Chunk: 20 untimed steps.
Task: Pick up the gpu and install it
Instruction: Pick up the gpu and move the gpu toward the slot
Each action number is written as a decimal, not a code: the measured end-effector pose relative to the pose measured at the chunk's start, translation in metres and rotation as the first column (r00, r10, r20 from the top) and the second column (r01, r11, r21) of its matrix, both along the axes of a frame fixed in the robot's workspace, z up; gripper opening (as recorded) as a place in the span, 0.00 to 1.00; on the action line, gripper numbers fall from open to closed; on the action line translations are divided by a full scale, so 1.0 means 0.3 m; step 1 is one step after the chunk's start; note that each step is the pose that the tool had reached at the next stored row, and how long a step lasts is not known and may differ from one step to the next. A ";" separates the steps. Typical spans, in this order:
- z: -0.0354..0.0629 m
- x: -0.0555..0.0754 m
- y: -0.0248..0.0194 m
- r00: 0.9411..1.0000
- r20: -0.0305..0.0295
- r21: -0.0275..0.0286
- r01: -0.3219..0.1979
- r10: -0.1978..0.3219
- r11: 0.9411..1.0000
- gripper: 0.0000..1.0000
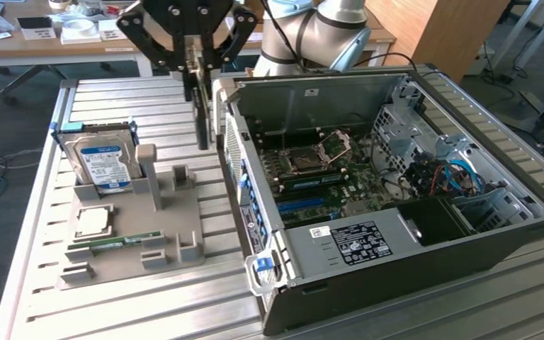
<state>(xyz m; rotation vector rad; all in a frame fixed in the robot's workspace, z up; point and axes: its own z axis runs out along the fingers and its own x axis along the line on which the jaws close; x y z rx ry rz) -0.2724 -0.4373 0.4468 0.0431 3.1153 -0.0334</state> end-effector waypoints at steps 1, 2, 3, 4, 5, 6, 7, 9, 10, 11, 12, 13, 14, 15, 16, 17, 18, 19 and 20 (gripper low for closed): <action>0.000 0.012 0.000 1.000 0.000 0.000 0.000 0.000 1.000 0.27; 0.000 0.024 0.000 1.000 0.000 0.000 0.000 0.000 1.000 0.27; 0.000 0.037 0.000 1.000 0.000 0.000 0.000 0.000 1.000 0.27; 0.000 0.052 0.000 1.000 0.000 0.000 0.000 0.000 1.000 0.27; 0.000 0.067 0.000 1.000 0.000 0.000 0.000 0.000 1.000 0.27; 0.000 0.082 0.000 1.000 0.000 0.000 0.000 0.000 1.000 0.27; 0.000 0.096 0.000 1.000 0.000 0.000 0.000 0.000 1.000 0.27; 0.000 0.127 0.000 1.000 0.000 0.000 -0.001 0.001 1.000 0.27; 0.000 0.143 0.000 1.000 0.000 0.000 -0.001 0.001 1.000 0.27; 0.000 0.157 0.000 1.000 0.000 0.000 -0.001 0.001 1.000 0.27; 0.000 0.172 0.000 1.000 0.000 0.000 -0.001 0.001 1.000 0.27; 0.000 0.189 0.000 1.000 0.000 0.000 -0.001 0.001 1.000 0.27; 0.000 0.202 0.000 1.000 0.000 0.000 -0.001 0.001 1.000 0.27; 0.000 0.218 0.000 1.000 0.000 0.000 -0.001 0.001 1.000 0.27; 0.000 0.233 0.000 1.000 0.000 0.000 -0.002 0.002 1.000 0.27; 0.000 0.249 0.000 1.000 0.000 0.001 -0.002 0.002 1.000 0.27; 0.000 0.264 0.000 1.000 0.000 0.001 -0.002 0.002 1.000 0.27; 0.000 0.279 0.000 1.000 0.000 0.001 -0.002 0.002 1.000 0.27; 0.000 0.294 0.000 1.000 0.000 0.001 -0.002 0.002 1.000 0.27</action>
